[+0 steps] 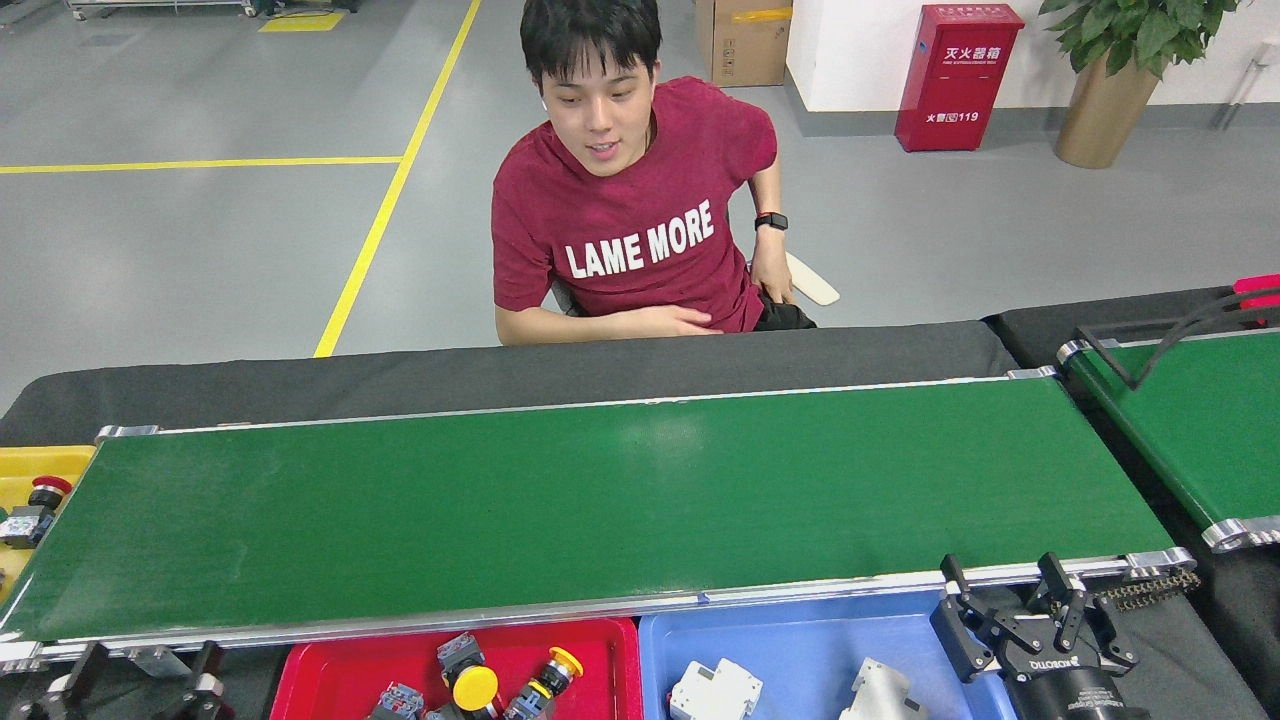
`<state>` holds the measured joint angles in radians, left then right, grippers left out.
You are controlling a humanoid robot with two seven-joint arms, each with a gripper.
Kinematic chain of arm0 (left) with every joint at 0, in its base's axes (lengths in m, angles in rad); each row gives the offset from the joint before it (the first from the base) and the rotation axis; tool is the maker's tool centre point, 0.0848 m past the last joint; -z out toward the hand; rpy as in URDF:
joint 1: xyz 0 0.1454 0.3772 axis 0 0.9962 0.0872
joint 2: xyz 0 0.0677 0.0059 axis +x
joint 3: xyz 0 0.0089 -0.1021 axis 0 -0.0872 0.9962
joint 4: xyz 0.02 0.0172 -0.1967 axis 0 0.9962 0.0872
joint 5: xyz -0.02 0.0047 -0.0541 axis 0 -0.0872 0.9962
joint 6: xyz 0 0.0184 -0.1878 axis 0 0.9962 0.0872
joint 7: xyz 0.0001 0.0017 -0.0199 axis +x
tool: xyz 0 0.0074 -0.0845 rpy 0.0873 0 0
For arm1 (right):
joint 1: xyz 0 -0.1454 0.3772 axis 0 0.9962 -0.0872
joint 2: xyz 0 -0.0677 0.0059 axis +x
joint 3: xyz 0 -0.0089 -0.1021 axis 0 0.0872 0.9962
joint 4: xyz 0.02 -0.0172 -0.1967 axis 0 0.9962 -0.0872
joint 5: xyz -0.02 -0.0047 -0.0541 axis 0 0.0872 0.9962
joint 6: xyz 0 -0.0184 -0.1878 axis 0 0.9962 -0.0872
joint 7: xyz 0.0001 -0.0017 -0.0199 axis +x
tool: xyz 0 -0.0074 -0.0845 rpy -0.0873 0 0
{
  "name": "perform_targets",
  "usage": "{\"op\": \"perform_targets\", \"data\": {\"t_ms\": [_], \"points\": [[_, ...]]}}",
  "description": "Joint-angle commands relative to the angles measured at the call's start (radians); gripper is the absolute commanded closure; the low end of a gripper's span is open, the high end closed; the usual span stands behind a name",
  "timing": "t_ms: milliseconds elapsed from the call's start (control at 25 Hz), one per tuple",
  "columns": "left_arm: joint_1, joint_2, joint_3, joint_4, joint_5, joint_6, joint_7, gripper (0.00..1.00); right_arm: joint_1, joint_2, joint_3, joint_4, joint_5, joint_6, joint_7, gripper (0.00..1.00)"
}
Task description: Pick switch part from conveyor to tray
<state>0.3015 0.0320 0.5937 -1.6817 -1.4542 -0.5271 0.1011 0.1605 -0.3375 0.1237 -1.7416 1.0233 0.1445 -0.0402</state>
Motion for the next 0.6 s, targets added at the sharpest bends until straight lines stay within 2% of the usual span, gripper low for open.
{"op": "perform_targets", "data": {"t_ms": [0, 160, 401, 561], "points": [[-0.001, 0.011, 0.000, -0.012, -0.002, 0.006, 0.005, 0.00, -0.013, -0.021, -0.006, -0.009, -0.017, 0.009, -0.006, 0.02], [0.002, 0.012, -0.005, -0.006, -0.006, 0.004, -0.017, 0.00, -0.030, -0.052, -0.006, -0.004, -0.060, 0.012, -0.003, 0.02], [-0.008, 0.014, -0.006, -0.006, -0.005, 0.004, -0.063, 0.00, -0.098, -0.086, 0.019, 0.004, -0.078, 0.106, -0.001, 0.02], [-0.008, 0.012, -0.005, 0.001, -0.005, 0.006, -0.063, 0.00, -0.099, -0.098, 0.036, 0.004, -0.083, 0.110, 0.000, 0.02]]}}
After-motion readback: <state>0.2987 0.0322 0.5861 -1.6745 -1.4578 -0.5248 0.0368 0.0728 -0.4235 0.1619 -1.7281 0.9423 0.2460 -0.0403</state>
